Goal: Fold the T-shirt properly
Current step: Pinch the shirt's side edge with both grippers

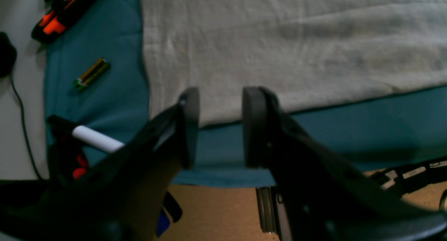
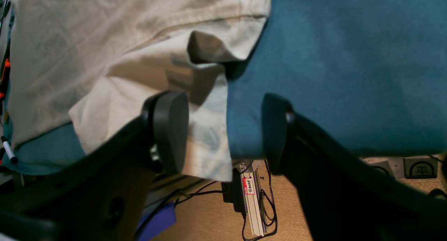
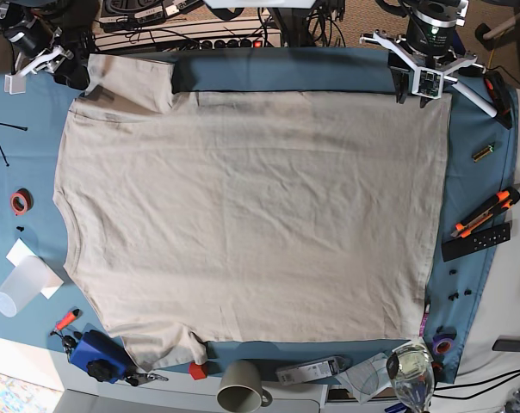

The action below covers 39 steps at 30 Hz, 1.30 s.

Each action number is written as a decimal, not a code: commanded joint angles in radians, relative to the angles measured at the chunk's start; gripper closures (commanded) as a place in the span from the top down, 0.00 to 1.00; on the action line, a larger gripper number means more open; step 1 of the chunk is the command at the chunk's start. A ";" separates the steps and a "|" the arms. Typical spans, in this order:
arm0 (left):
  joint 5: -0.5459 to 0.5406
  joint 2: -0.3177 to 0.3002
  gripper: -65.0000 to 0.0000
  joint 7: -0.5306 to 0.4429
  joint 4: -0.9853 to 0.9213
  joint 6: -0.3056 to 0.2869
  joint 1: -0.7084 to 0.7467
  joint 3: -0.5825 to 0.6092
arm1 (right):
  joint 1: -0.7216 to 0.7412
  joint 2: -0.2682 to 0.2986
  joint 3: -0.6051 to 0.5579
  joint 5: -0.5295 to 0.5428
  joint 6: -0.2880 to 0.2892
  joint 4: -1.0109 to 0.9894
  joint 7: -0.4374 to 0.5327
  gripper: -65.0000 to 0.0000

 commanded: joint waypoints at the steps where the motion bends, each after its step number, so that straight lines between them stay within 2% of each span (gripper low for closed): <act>1: 0.000 -0.003 0.33 -0.019 0.016 0.004 0.009 -0.002 | -0.011 0.012 0.002 -0.020 -0.006 0.004 -0.037 0.52; 7: 0.000 -0.003 0.33 -0.019 0.016 0.003 0.009 -0.002 | -0.011 0.012 -0.009 -0.020 -0.006 0.004 -0.044 0.52; 11: 0.000 -0.003 0.33 -0.019 0.016 0.003 0.008 -0.002 | -0.011 0.010 -0.095 -0.021 -0.006 0.004 -0.062 0.52; 13: 0.000 -0.003 0.33 -0.019 0.016 0.003 0.009 -0.002 | -0.011 0.005 -0.145 -0.045 -0.006 0.004 -0.029 0.52; 16: 0.000 -0.003 0.33 -0.019 0.016 0.004 0.009 -0.002 | -0.008 -0.018 -0.181 -0.138 -0.006 0.004 0.043 0.52; 20: 0.000 -0.003 0.33 -0.020 0.016 0.003 0.008 -0.002 | -0.005 -0.041 -0.182 -0.159 -0.006 0.004 0.041 0.52; 32: 0.000 -0.003 0.33 -0.010 0.016 0.004 -0.098 -0.002 | -0.006 -0.041 -0.182 -0.160 -0.006 0.004 0.019 0.51; 35: 0.000 -0.003 0.43 0.020 0.016 0.005 -0.153 -0.002 | -0.006 -0.041 -0.182 -0.160 -0.006 0.004 0.019 0.51; 37: 0.000 -0.003 0.48 0.016 0.000 0.030 -0.188 -0.002 | -0.006 -0.041 -0.182 -0.160 -0.006 0.004 0.013 0.51; 39: 0.001 -0.003 0.49 0.029 -0.054 0.072 -0.222 -0.005 | -0.006 -0.041 -0.182 -0.159 -0.006 0.004 -0.003 0.51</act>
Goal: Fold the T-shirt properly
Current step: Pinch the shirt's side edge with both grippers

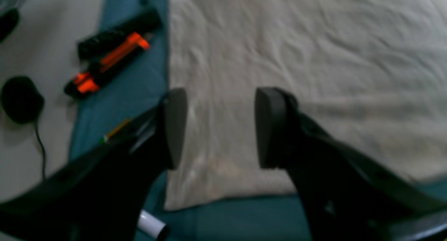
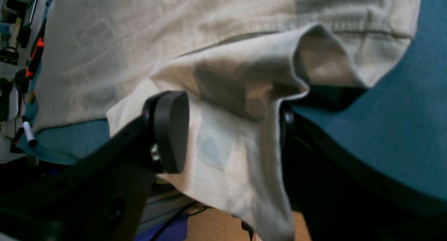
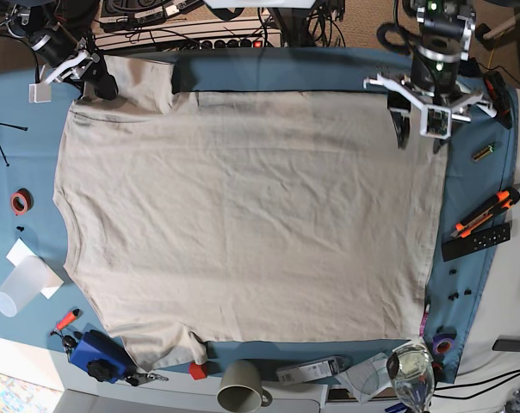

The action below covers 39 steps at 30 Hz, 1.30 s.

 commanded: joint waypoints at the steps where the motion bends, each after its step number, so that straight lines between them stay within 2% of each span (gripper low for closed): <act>1: 0.003 -0.003 0.49 0.002 -0.008 0.018 -0.003 -0.011 | -0.020 -0.003 -0.011 -0.108 -0.033 -0.009 -0.127 0.51; 4: 0.001 -0.003 0.49 0.118 -0.061 0.074 -0.044 -0.045 | -0.020 -0.003 -0.011 -0.108 -0.033 -0.009 -0.135 0.51; 6: -0.029 -0.003 0.49 0.210 -0.083 0.067 -0.077 -0.080 | -0.020 -0.003 -0.011 -0.108 -0.033 -0.009 -0.135 0.51; 12: -0.264 -0.002 0.49 0.209 -0.093 -0.062 -0.088 -0.234 | -0.020 -0.003 -0.011 -0.109 -0.033 -0.009 -0.136 0.51; 15: -0.338 0.000 0.49 0.206 -0.100 -0.099 -0.088 -0.324 | -0.020 -0.003 -0.011 -0.108 -0.033 -0.009 -0.136 0.51; 18: -0.410 -0.001 0.49 0.170 -0.143 -0.169 -0.089 -0.398 | -0.020 -0.003 -0.011 -0.108 -0.033 -0.009 -0.136 0.51; 21: -0.483 0.000 0.49 0.166 -0.254 -0.226 -0.112 -0.436 | -0.020 -0.003 -0.011 -0.108 -0.033 -0.009 -0.135 0.51; 25: -0.589 0.000 0.49 0.206 -0.381 -0.345 -0.163 -0.448 | -0.020 -0.003 -0.011 -0.108 -0.033 -0.009 -0.136 0.51; 26: -0.594 0.000 0.49 0.222 -0.396 -0.348 -0.174 -0.448 | -0.020 -0.003 -0.011 -0.108 -0.033 -0.009 -0.137 0.51; 30: -0.495 -0.001 0.49 0.225 -0.425 -0.254 -0.197 -0.448 | -0.020 -0.003 -0.011 -0.108 -0.033 -0.009 -0.146 0.51; 37: -0.470 -0.001 0.49 0.243 -0.474 -0.251 -0.197 -0.448 | -0.020 -0.003 -0.011 -0.108 -0.033 -0.009 -0.146 0.51; 39: -0.473 -0.001 0.49 0.273 -0.488 -0.251 -0.197 -0.448 | -0.020 -0.003 -0.011 -0.108 -0.033 -0.009 -0.146 0.51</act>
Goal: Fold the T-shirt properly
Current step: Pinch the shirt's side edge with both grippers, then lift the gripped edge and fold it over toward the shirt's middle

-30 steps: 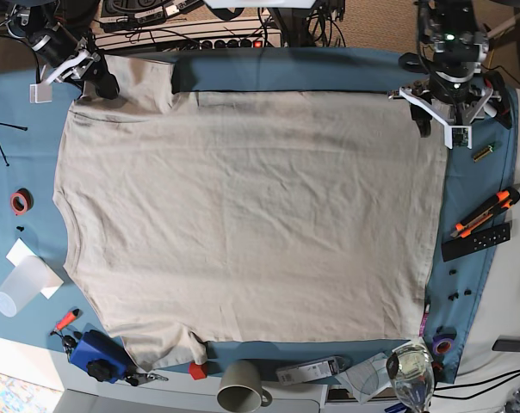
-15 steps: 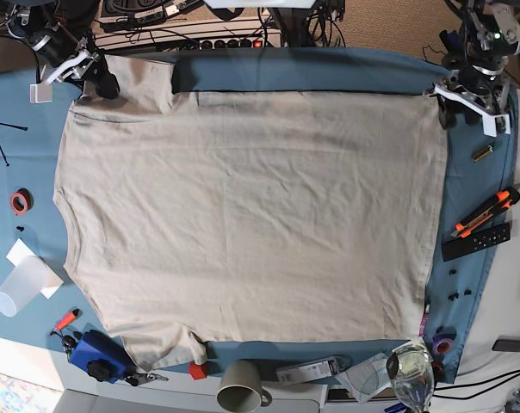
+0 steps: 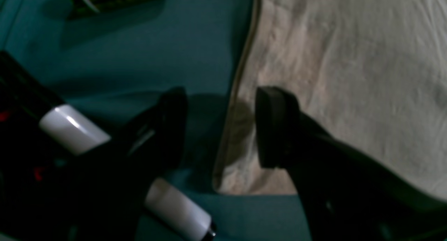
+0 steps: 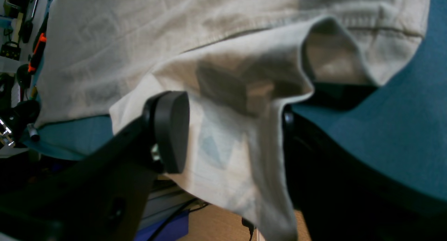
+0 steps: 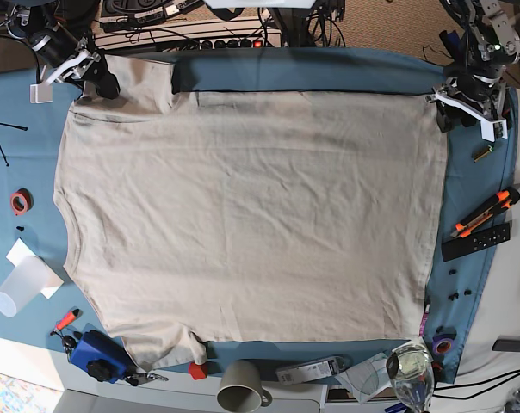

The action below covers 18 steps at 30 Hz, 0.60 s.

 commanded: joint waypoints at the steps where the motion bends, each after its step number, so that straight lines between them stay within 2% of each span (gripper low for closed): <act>1: 0.008 -0.002 0.49 0.091 -0.011 0.008 0.009 0.002 | -0.022 -0.002 -0.011 -0.115 -0.036 -0.010 -0.124 0.51; 4: -0.056 -0.002 0.49 0.180 -0.044 -0.046 0.009 0.002 | -0.022 -0.002 -0.011 -0.114 -0.036 -0.010 -0.122 0.51; 10: -0.273 -0.002 0.48 0.350 -0.090 -0.138 0.010 0.002 | -0.022 -0.002 -0.011 -0.104 -0.036 -0.010 -0.122 0.51; 14: -0.321 -0.002 0.42 0.373 -0.090 -0.141 0.009 0.002 | -0.022 -0.002 -0.011 -0.104 -0.036 -0.009 -0.103 0.51; 15: -0.320 -0.002 0.39 0.373 -0.090 -0.141 0.010 0.002 | -0.022 -0.002 -0.011 -0.104 -0.036 -0.009 -0.097 0.50; 16: -0.320 -0.002 0.35 0.372 -0.090 -0.140 0.009 0.002 | -0.022 -0.002 -0.011 -0.103 -0.036 -0.009 -0.094 0.43; 18: -0.320 -0.003 0.22 0.367 -0.090 -0.141 0.009 0.002 | -0.022 -0.002 -0.011 -0.095 -0.036 -0.009 -0.094 0.25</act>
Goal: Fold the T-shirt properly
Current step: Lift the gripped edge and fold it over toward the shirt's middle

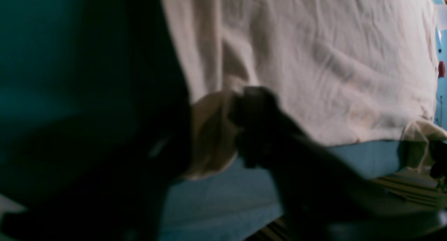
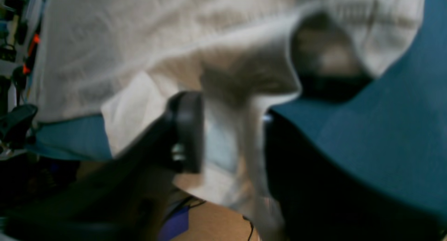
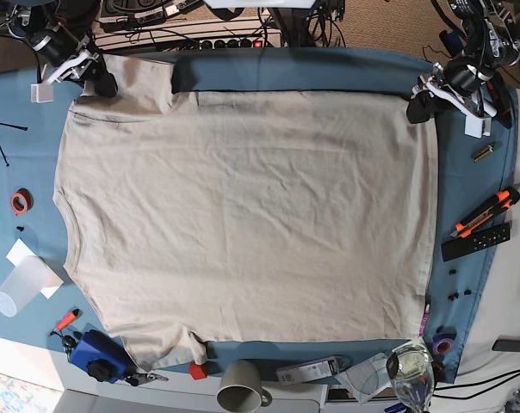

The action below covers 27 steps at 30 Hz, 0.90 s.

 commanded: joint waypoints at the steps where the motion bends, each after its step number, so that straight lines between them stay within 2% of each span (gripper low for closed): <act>1: 0.072 0.004 0.14 0.095 -0.010 0.020 0.021 0.009 | -0.021 0.000 -0.010 -0.071 -0.027 -0.008 -0.092 0.17; 3: 0.072 0.004 0.00 0.080 -0.010 0.021 0.022 0.009 | -0.021 0.000 -0.010 -0.049 -0.027 -0.008 -0.093 0.02; 4: 0.072 0.004 0.00 0.079 -0.010 0.022 0.021 0.009 | -0.021 0.000 -0.010 -0.043 -0.027 -0.007 -0.095 0.00; 9: 0.072 -0.006 0.00 0.140 -0.007 0.035 0.022 0.008 | -0.021 0.000 0.013 -0.046 -0.027 0.067 -0.127 0.00; 12: 0.072 -0.014 0.00 0.171 -0.001 0.056 0.023 0.007 | -0.030 0.000 0.058 -0.045 -0.027 0.154 -0.130 0.00; 18: 0.052 -0.014 0.00 0.211 0.064 0.055 0.048 -0.036 | -0.095 -0.001 0.158 -0.041 -0.027 0.285 -0.143 0.00; 27: 0.042 -0.014 0.00 0.211 0.230 0.054 0.166 -0.083 | -0.202 -0.003 0.277 0.066 -0.027 0.296 -0.188 0.00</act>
